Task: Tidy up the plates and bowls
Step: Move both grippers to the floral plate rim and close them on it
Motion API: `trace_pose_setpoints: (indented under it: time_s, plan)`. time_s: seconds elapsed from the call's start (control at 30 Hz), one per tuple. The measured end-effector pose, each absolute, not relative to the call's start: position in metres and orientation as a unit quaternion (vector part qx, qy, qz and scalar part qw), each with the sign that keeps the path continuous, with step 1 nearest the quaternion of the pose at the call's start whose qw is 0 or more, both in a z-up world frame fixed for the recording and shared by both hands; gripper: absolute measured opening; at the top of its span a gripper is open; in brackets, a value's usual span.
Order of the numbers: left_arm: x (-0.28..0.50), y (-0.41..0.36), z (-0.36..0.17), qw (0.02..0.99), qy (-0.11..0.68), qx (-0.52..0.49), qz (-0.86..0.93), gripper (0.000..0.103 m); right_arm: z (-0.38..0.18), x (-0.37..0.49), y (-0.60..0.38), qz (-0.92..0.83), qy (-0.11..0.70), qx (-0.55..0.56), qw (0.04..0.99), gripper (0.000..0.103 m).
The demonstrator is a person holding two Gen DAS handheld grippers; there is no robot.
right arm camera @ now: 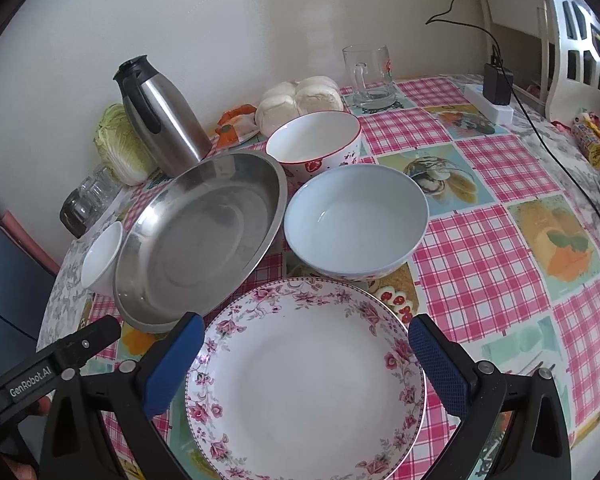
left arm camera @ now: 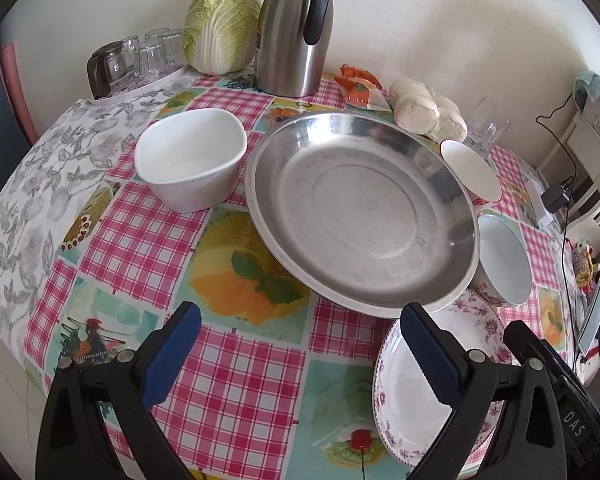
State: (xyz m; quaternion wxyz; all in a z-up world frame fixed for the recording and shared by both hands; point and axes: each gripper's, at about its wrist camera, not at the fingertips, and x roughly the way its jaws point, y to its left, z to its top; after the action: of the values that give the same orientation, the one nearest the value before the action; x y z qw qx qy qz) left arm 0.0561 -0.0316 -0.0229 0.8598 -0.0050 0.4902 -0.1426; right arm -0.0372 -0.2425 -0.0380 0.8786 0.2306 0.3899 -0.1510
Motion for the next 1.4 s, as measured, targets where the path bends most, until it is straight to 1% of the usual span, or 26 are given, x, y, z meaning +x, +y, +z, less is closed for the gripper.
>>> trace_pose_setpoints:
  time_s: [0.17,0.47,0.67,0.77,0.93,1.2,1.27,1.33,1.37,1.4]
  plan:
    - [0.047,-0.029,-0.017,0.881,0.453,-0.01,-0.138,0.1,-0.038,-0.048,-0.247,-0.15,0.38,0.245,0.879,0.103]
    - [0.04,-0.04,-0.03,0.87,0.468,-0.004,-0.153,0.1,-0.045,-0.066,-0.261,-0.165,0.38,0.276,0.867,0.103]
    - [0.034,-0.054,-0.033,0.87,0.462,0.01,-0.171,0.1,-0.054,-0.074,-0.274,-0.165,0.38,0.299,0.86,0.103]
    - [0.034,-0.057,-0.036,0.862,0.471,-0.003,-0.191,0.1,-0.059,-0.076,-0.281,-0.16,0.38,0.318,0.854,0.103]
    - [0.035,-0.063,-0.051,0.836,0.507,-0.032,-0.205,0.1,-0.065,-0.075,-0.289,-0.16,0.392,0.326,0.845,0.103]
    - [0.033,-0.071,-0.064,0.821,0.534,-0.03,-0.201,0.1,-0.076,-0.08,-0.304,-0.159,0.399,0.36,0.828,0.103]
    - [0.033,-0.073,-0.067,0.817,0.539,-0.03,-0.204,0.1,-0.077,-0.081,-0.305,-0.155,0.398,0.365,0.827,0.099]
    - [0.033,-0.072,-0.069,0.811,0.545,-0.033,-0.209,0.1,-0.078,-0.08,-0.304,-0.152,0.399,0.365,0.827,0.088]
    - [0.034,-0.073,-0.071,0.808,0.549,-0.036,-0.212,0.099,-0.078,-0.079,-0.304,-0.151,0.4,0.365,0.827,0.085]
    - [0.034,-0.073,-0.073,0.803,0.554,-0.039,-0.215,0.098,-0.078,-0.079,-0.303,-0.149,0.401,0.366,0.826,0.08]
